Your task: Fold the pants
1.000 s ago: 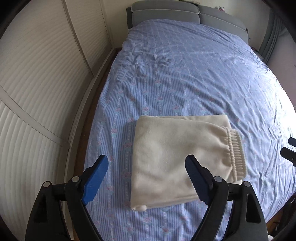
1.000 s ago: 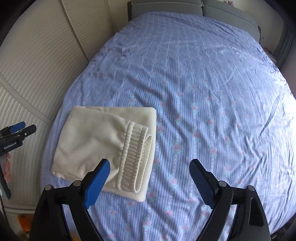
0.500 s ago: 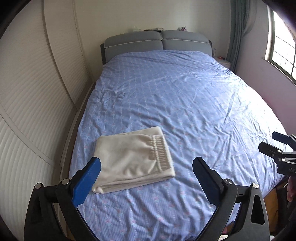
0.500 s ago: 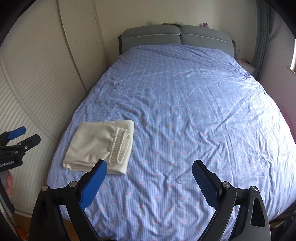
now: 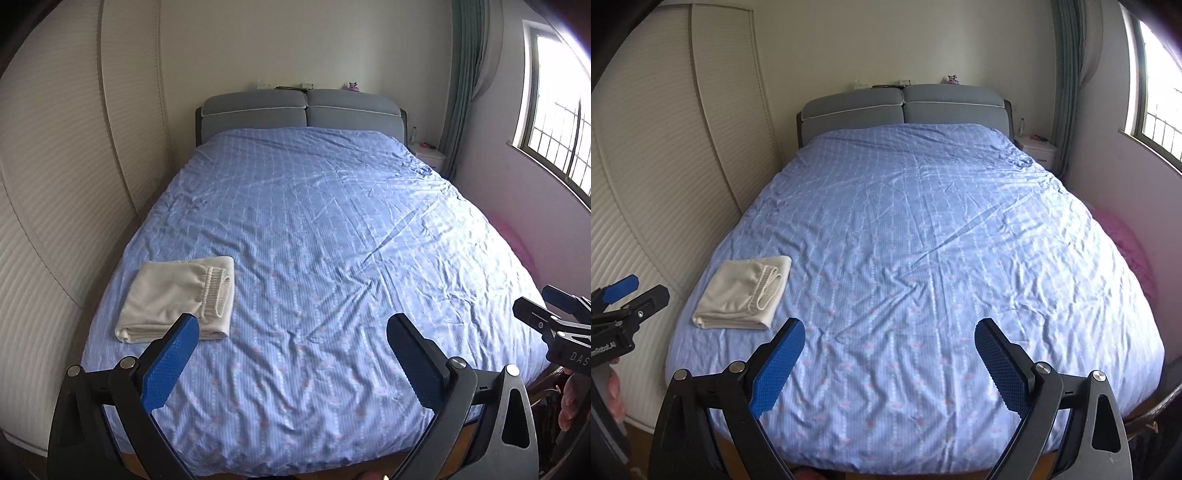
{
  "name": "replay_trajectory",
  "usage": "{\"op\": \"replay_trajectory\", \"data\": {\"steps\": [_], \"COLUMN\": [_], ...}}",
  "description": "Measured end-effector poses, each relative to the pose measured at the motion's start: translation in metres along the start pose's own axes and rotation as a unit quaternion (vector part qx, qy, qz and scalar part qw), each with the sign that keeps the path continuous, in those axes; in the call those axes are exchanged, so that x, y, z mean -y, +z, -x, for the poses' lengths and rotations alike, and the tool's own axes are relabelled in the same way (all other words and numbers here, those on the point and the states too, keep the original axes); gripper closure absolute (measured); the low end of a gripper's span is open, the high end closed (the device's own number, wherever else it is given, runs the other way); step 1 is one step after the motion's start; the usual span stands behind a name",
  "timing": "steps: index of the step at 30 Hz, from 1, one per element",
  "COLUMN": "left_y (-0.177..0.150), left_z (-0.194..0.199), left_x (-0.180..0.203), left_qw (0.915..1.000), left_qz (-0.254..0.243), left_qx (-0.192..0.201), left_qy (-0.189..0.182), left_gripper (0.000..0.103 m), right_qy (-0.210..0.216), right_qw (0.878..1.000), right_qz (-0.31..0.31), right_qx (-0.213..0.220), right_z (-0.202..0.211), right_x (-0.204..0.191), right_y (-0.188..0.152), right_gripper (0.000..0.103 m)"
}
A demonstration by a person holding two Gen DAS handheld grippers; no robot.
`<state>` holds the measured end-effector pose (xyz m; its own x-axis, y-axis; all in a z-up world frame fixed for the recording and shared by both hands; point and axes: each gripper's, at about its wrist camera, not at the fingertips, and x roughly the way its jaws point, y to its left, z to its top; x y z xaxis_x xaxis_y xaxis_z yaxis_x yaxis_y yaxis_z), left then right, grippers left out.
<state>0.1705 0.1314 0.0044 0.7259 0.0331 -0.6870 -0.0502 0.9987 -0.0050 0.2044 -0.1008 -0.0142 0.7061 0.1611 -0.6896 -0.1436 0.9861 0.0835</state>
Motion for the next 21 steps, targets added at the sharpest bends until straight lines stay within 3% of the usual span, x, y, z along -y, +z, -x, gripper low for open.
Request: {"op": "replay_trajectory", "data": {"steps": [10,16,21], "left_y": [-0.029,-0.032,-0.032], "left_z": [0.051,0.068,0.078], "left_x": [0.099,0.131,0.148], "left_qw": [0.9999,0.9993,0.9989], "left_qz": [-0.006,-0.008,-0.018], "left_qx": [0.015,0.013,0.027], "left_qy": [-0.006,-0.033,-0.032], "left_gripper": [0.0,0.0,0.0], "right_qy": [0.005,0.001,-0.002], "right_qw": [1.0,0.999,0.999], "right_qz": [0.006,-0.005,-0.016], "right_qx": [0.014,0.032,0.041], "right_z": [0.065,0.098,0.115], "right_x": [0.084,0.11,0.125], "right_y": [-0.03,-0.041,-0.046], "right_gripper": [0.009,0.009,0.009]}}
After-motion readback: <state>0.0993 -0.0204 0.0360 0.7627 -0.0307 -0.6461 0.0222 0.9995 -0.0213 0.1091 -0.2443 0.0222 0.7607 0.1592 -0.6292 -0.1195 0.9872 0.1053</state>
